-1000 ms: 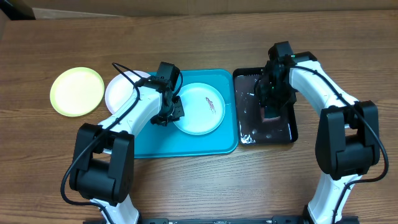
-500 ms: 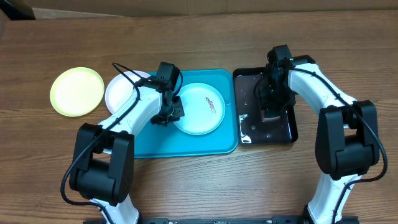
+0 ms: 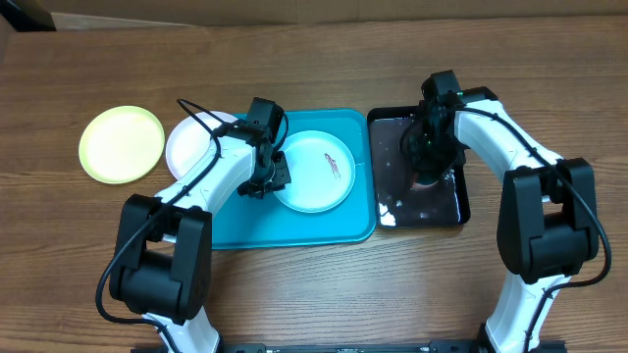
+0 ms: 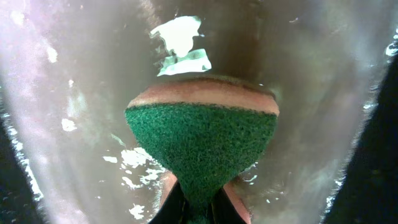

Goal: Clean dirty plates on tray and stack at the side
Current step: 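Carry the sponge with the right gripper over the light-blue plate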

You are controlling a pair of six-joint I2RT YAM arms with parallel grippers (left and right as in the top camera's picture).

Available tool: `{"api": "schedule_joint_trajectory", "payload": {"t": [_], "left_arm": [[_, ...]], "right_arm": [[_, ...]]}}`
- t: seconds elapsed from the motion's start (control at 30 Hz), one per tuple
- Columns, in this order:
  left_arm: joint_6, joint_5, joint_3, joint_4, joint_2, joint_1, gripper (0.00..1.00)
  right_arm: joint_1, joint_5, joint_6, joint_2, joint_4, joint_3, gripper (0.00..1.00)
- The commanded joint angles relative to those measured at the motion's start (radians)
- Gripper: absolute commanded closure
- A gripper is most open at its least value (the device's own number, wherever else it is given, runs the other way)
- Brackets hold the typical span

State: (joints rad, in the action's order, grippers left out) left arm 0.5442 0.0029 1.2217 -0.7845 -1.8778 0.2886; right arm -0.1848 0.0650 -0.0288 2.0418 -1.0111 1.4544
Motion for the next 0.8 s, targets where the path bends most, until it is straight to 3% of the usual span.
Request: {"api": "schedule_joint_trajectory", "payload": {"t": [0.0,0.17,0.33,0.5,0.73,0.77], "left_arm": [[-0.006,-0.006,-0.009,0.0,-0.013,0.007,0.67],[-0.006,-0.007,-0.009,0.003,-0.013,0.006,0.68],[-0.005,-0.014,-0.009,0.005,-0.013,0.006,0.76],[-0.005,-0.013,-0.009,0.009,-0.013,0.006,0.95],[-0.005,-0.013,-0.009,0.011,-0.013,0.006,0.96],[-0.005,-0.013,-0.009,0.011,-0.013,0.006,0.96]], "right_arm": [[-0.005,0.074,-0.001,-0.034,-0.014,0.02,0.96],[-0.005,0.078,-0.001,-0.034,-0.126,0.146,0.96],[-0.005,0.07,-0.001,-0.034,-0.217,0.24,0.96],[-0.005,0.068,-0.001,-0.034,-0.224,0.231,0.96],[-0.005,0.09,-0.001,-0.033,-0.219,0.214,0.96],[-0.005,0.094,-0.001,-0.033,-0.219,0.214,0.92]]}}
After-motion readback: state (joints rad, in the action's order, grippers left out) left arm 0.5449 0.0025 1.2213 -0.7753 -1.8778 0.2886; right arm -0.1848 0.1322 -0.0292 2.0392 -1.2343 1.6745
